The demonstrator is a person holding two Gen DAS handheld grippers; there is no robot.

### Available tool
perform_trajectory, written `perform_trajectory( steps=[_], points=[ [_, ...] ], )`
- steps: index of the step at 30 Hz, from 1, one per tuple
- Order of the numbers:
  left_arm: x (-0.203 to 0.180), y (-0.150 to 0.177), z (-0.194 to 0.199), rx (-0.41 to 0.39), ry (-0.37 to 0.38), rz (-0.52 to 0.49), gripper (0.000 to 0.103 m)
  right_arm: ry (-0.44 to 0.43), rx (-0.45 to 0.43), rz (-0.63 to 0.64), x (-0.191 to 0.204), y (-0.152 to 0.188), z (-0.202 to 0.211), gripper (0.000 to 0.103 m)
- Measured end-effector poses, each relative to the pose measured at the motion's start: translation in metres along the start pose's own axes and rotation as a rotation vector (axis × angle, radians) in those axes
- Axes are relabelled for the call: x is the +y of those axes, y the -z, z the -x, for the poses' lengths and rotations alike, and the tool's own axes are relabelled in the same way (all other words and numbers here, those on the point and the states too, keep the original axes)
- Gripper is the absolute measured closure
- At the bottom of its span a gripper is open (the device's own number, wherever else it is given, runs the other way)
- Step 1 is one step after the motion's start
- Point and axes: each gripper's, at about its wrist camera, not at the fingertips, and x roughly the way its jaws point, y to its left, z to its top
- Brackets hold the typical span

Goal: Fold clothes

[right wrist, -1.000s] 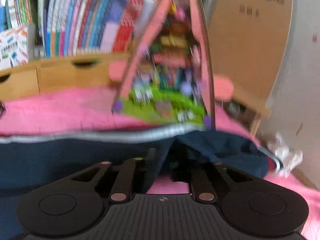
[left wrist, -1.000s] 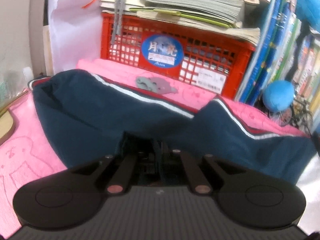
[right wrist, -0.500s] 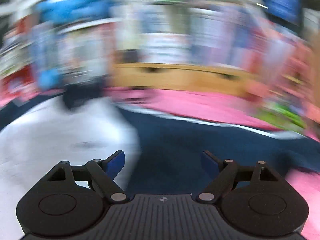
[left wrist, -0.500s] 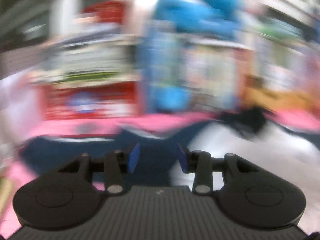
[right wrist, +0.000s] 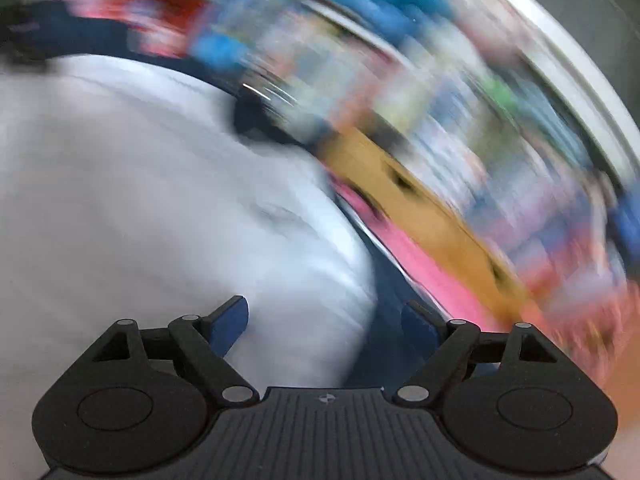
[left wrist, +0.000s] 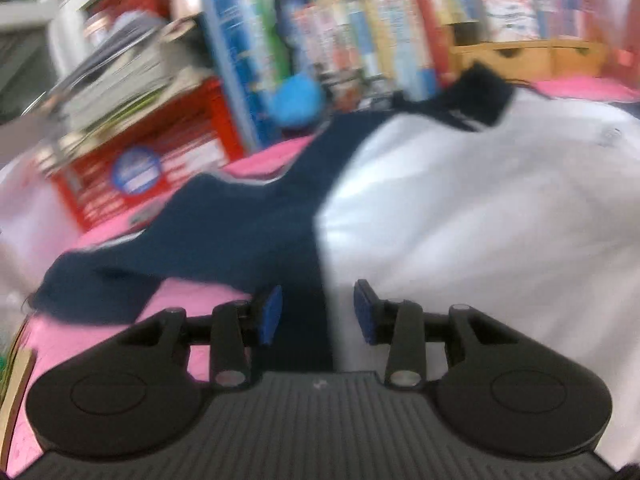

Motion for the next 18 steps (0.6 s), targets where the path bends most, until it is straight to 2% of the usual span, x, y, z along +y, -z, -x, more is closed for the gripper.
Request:
perform_trajectory(
  steps=[2, 3, 5, 7, 13, 16, 18],
  points=[
    [-0.002, 0.002, 0.001, 0.003, -0.04, -0.028, 0.064, 0.077, 0.071, -0.07, -0.033, 0.019, -0.017, 0.007],
    [-0.005, 0.002, 0.003, 0.002, -0.055, -0.047, 0.065, 0.082, 0.093, -0.108, -0.044, 0.022, -0.018, 0.007],
    [-0.012, 0.005, 0.005, -0.001, -0.084, -0.085, 0.066, 0.13, 0.122, -0.133, -0.052, 0.022, -0.013, 0.015],
    [-0.016, 0.006, 0.006, -0.003, -0.1, -0.104, 0.066, 0.12, 0.107, -0.205, -0.06, 0.025, 0.0, 0.014],
    [-0.01, -0.005, 0.002, 0.005, -0.072, -0.06, 0.066, 0.114, 0.166, -0.746, -0.136, 0.071, 0.005, 0.012],
    [-0.002, -0.007, 0.0, 0.011, -0.04, -0.013, 0.066, 0.195, 0.194, -1.145, -0.202, 0.123, -0.006, 0.012],
    [0.005, -0.007, -0.001, 0.018, -0.017, 0.035, 0.065, 0.191, 0.175, -1.31, -0.233, 0.148, -0.018, 0.008]
  ],
)
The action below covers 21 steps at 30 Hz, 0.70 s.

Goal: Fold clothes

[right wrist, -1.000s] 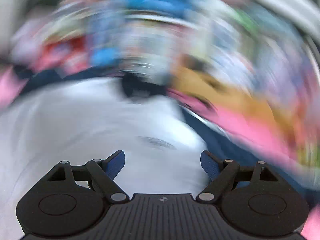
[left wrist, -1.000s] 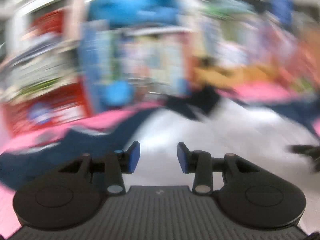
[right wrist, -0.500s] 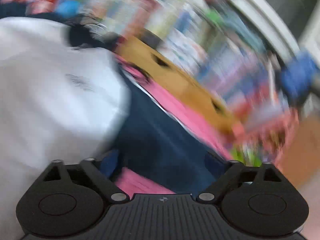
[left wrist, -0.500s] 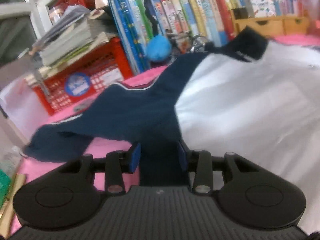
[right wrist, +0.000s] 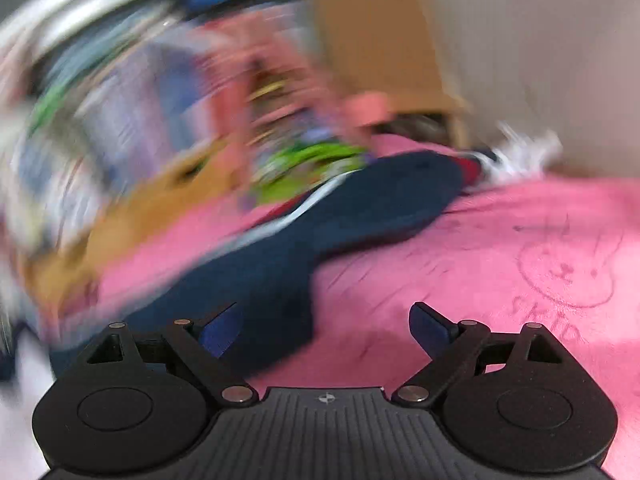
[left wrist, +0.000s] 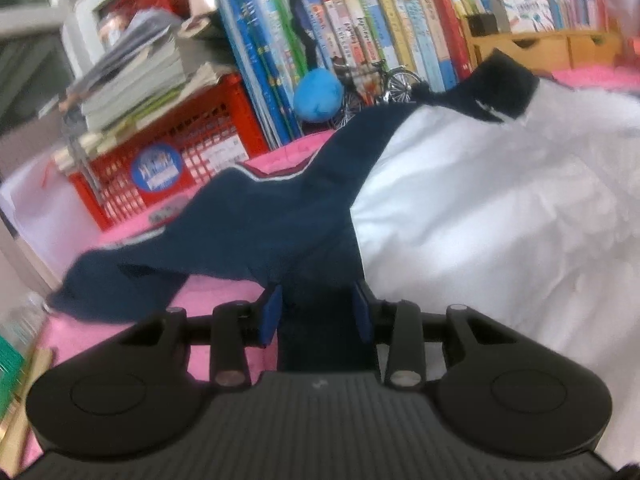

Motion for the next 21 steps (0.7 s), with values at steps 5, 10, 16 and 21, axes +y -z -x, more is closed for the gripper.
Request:
perform_trajectory(
  steps=[5, 10, 16, 21],
  points=[
    [0.001, 0.0, 0.0, 0.006, 0.0, 0.027, 0.065, 0.13, 0.0, -0.132, -0.034, -0.045, -0.059, 0.086],
    [0.006, -0.001, -0.001, 0.016, 0.015, 0.084, 0.065, 0.297, -0.312, 0.439, 0.007, -0.061, -0.048, 0.095],
    [0.009, 0.001, -0.002, 0.016, 0.029, 0.106, 0.065, 0.359, -0.079, 0.462, 0.0, -0.044, -0.055, 0.033],
    [0.01, 0.001, -0.002, 0.016, 0.035, 0.119, 0.065, 0.033, -0.074, 0.4, 0.001, 0.01, 0.033, 0.025]
  ],
)
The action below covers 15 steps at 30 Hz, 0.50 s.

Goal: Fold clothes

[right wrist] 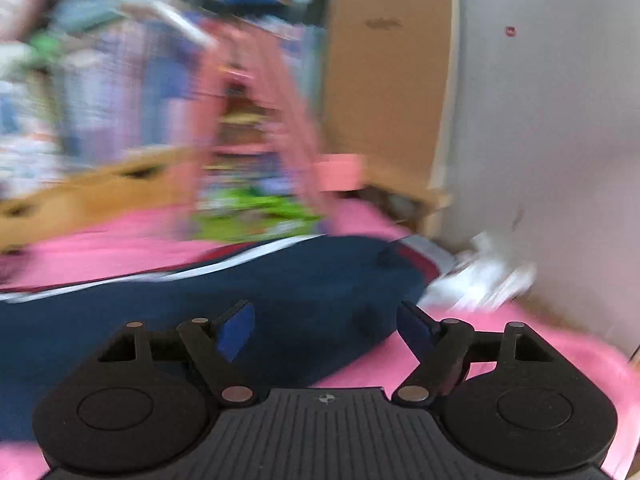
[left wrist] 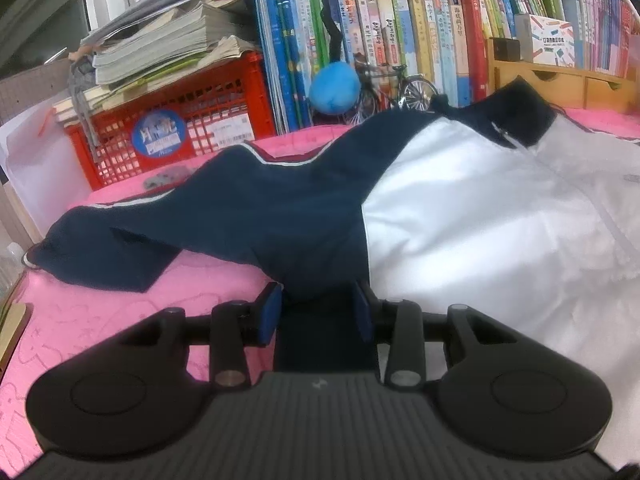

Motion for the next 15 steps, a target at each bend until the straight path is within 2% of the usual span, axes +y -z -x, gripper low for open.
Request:
perform_trajectory(
  steps=[3, 7, 9, 11, 15],
  points=[
    [-0.001, 0.0, 0.0, -0.001, -0.004, -0.004, 0.065, -0.3, 0.036, -0.004, 0.016, 0.035, 0.061, 0.025],
    [0.0, 0.0, 0.0, -0.001, -0.004, 0.0, 0.063, -0.66, 0.154, 0.031, 0.03, 0.093, 0.139, 0.026],
    [0.001, 0.0, 0.0, -0.001, -0.002, 0.004, 0.063, -0.771, 0.216, 0.057, 0.031, 0.117, 0.165, 0.026],
    [0.002, 0.0, 0.0, -0.001, 0.001, 0.01, 0.063, -0.861, 0.315, 0.076, 0.032, 0.139, 0.182, 0.026],
    [0.003, 0.0, 0.0, -0.001, 0.002, 0.017, 0.062, -0.915, 0.454, 0.083, 0.048, 0.17, 0.177, 0.026]
  ],
)
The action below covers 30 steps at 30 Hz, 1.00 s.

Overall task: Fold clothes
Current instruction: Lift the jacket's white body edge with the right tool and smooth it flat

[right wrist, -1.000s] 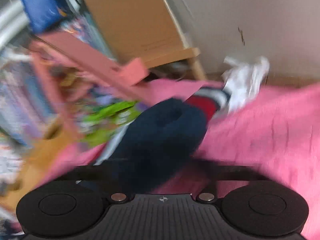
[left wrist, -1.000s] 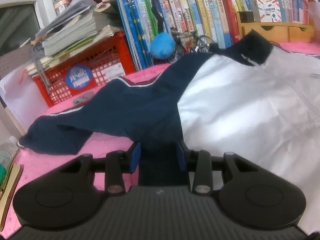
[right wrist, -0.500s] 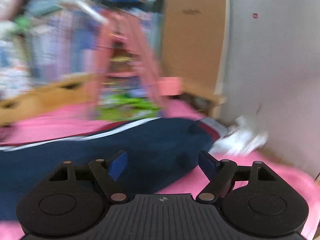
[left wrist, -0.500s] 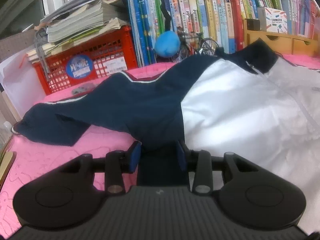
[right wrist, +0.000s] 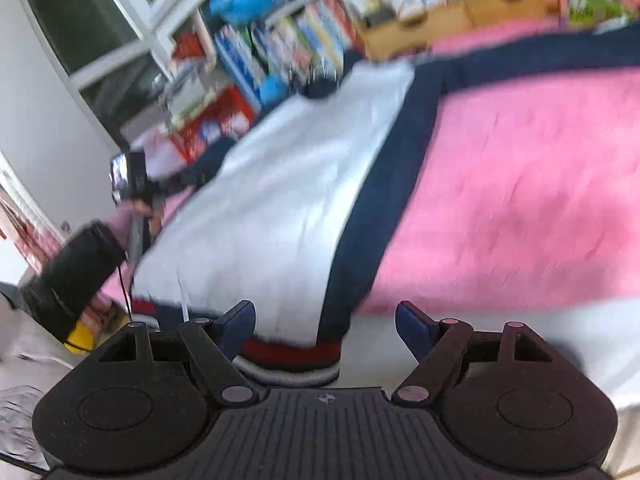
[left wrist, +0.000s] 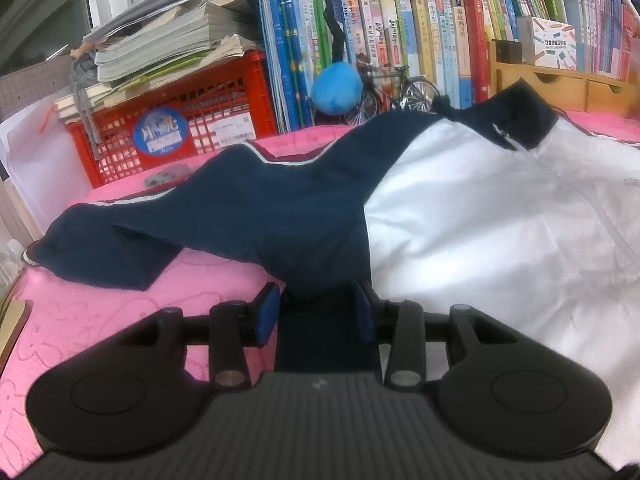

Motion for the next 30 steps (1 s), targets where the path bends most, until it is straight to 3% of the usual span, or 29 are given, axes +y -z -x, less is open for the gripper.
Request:
perform_trajectory(
  steps=[4, 6, 7, 8, 9, 10, 14, 16, 18, 21, 25, 26, 28, 30],
  points=[
    [0.0, 0.0, 0.0, 0.001, -0.009, 0.003, 0.06, -0.095, 0.039, -0.102, -0.017, -0.004, -0.046, 0.027],
    [-0.001, 0.0, 0.001, 0.001, -0.01, 0.003, 0.059, -0.103, 0.086, -0.178, -0.022, -0.001, -0.068, 0.046],
    [-0.001, 0.0, 0.002, 0.0, -0.012, 0.002, 0.06, -0.109, 0.099, -0.201, -0.021, 0.001, -0.074, 0.063],
    [-0.001, 0.001, 0.003, 0.0, -0.013, 0.001, 0.06, -0.109, 0.104, -0.21, -0.019, 0.003, -0.076, 0.069],
    [-0.002, 0.001, 0.004, 0.0, -0.015, 0.0, 0.06, -0.097, 0.095, -0.196, -0.013, 0.003, -0.07, 0.079],
    [-0.003, 0.001, 0.006, 0.001, -0.011, -0.006, 0.061, -0.081, 0.082, -0.179, -0.006, 0.002, -0.059, 0.082],
    [-0.008, 0.001, 0.018, -0.007, 0.035, -0.049, 0.061, -0.024, -0.091, -0.002, 0.036, -0.02, 0.006, 0.086],
    [-0.012, 0.005, 0.021, -0.006, 0.052, -0.079, 0.061, 0.044, -0.175, 0.114, 0.055, -0.033, 0.035, 0.086],
    [-0.015, 0.012, 0.023, -0.021, 0.062, -0.111, 0.061, 0.135, -0.173, 0.183, 0.057, -0.038, 0.043, 0.086],
    [-0.016, 0.018, 0.03, -0.044, 0.072, -0.144, 0.059, 0.294, -0.005, 0.185, 0.036, -0.032, 0.021, 0.082],
    [0.004, 0.007, 0.042, -0.083, 0.014, -0.11, 0.06, 0.43, 0.171, 0.203, 0.028, -0.025, 0.002, 0.063],
    [0.012, 0.001, 0.045, -0.094, 0.011, -0.077, 0.061, 0.445, 0.167, 0.225, 0.033, -0.03, 0.007, 0.059],
    [0.025, -0.016, 0.052, -0.135, 0.048, -0.018, 0.06, 0.443, 0.119, 0.268, 0.044, -0.045, 0.025, 0.036],
    [0.023, -0.03, 0.054, -0.159, 0.107, -0.007, 0.06, 0.445, 0.019, 0.327, 0.053, -0.07, 0.035, 0.027]
  ],
)
